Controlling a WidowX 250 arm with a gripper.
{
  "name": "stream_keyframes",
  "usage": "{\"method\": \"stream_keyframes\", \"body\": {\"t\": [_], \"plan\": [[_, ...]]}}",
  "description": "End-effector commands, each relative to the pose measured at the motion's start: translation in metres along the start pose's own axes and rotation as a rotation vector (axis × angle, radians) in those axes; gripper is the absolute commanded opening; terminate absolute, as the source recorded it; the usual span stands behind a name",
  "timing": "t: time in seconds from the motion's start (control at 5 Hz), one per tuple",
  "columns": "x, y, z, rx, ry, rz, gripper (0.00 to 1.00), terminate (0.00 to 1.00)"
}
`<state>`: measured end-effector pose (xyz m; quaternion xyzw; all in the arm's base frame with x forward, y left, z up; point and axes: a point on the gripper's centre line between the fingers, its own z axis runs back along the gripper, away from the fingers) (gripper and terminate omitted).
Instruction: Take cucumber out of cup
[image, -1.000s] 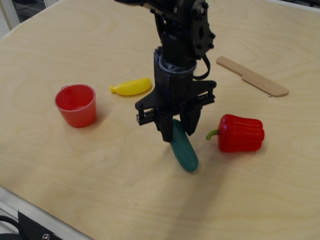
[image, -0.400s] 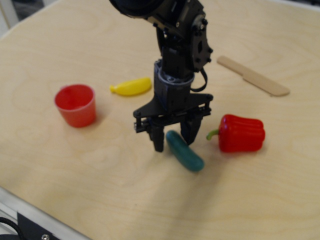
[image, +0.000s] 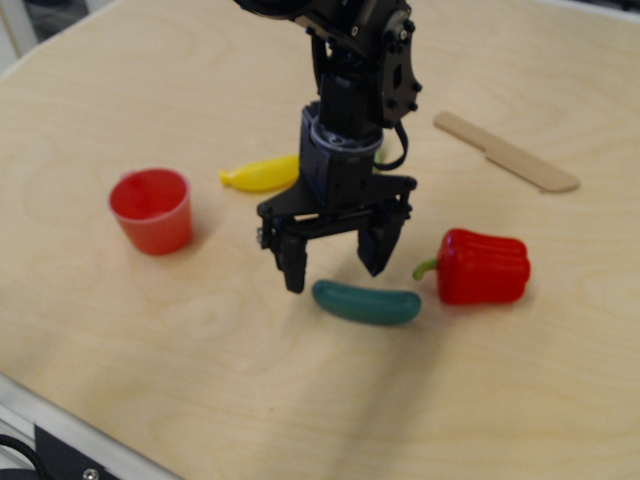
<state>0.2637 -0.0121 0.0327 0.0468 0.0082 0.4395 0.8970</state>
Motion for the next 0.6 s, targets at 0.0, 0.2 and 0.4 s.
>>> {"method": "stream_keyframes", "body": {"t": [0.0,0.2,0.4], "plan": [[-0.0017,-0.0056,0.0653,-0.054,-0.158,-0.043,1.0,0.0],[-0.0017,-0.0056,0.0653,-0.054,-0.158,-0.043,1.0,0.0],[-0.0017,-0.0056,0.0653,-0.054,-0.158,-0.043,1.0,1.0]]}}
